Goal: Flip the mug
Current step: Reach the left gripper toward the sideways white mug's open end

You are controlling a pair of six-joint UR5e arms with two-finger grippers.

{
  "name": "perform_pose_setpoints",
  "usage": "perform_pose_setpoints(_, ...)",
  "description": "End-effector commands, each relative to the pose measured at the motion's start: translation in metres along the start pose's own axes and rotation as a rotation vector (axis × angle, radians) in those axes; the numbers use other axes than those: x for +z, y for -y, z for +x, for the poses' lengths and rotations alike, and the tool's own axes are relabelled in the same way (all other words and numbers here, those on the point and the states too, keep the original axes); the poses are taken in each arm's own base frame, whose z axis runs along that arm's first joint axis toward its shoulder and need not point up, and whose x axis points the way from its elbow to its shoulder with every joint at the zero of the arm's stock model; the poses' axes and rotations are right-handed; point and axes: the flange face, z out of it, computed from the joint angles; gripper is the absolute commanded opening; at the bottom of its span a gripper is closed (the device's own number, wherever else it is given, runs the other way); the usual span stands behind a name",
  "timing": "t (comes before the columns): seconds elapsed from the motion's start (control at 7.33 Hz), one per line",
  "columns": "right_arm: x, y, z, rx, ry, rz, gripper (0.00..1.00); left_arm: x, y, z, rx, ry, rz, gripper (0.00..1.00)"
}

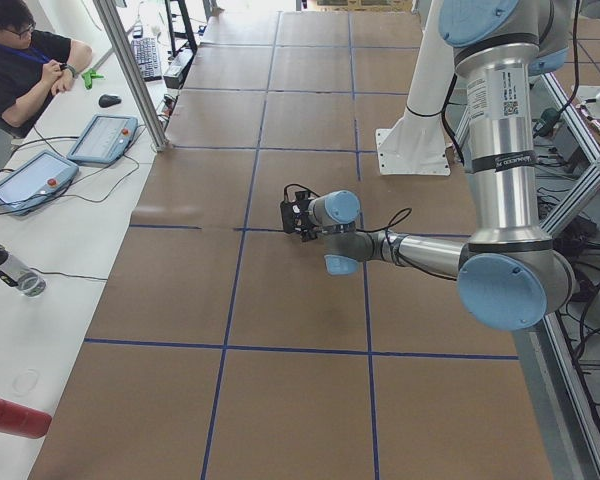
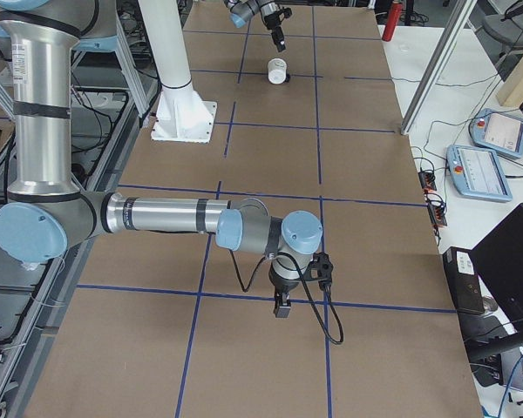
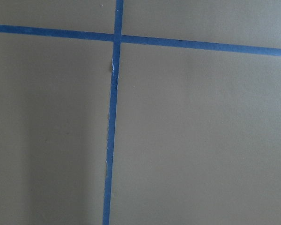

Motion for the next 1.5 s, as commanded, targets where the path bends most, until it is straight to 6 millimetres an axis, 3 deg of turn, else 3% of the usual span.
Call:
perform_pose_setpoints(0.0, 0.000, 0.000, 0.000, 0.000, 0.000, 0.000, 1.00, 0.030, -0.007, 0.002, -0.043, -0.123, -0.040, 1.00)
perform_pose_setpoints(0.27, 0.000, 0.000, 0.000, 0.000, 0.000, 0.000, 1.00, 0.035, -0.005, -0.018, -0.019, -0.223, -0.060, 1.00)
perform_pose_setpoints(0.95, 0.000, 0.000, 0.000, 0.000, 0.000, 0.000, 1.00, 0.062, -0.030, -0.012, -0.019, -0.289, -0.159, 1.00)
perform_pose_setpoints(1.09, 0.000, 0.000, 0.000, 0.000, 0.000, 0.000, 1.00, 0.064, -0.030, -0.007, -0.016, -0.297, -0.165, 0.93)
perform_pose_setpoints(1.23, 0.000, 0.000, 0.000, 0.000, 0.000, 0.000, 1.00, 0.065, -0.036, -0.004, -0.008, -0.295, -0.220, 0.50)
perform_pose_setpoints(1.36, 0.000, 0.000, 0.000, 0.000, 0.000, 0.000, 1.00, 0.067, -0.041, 0.003, -0.019, -0.296, -0.286, 0.01)
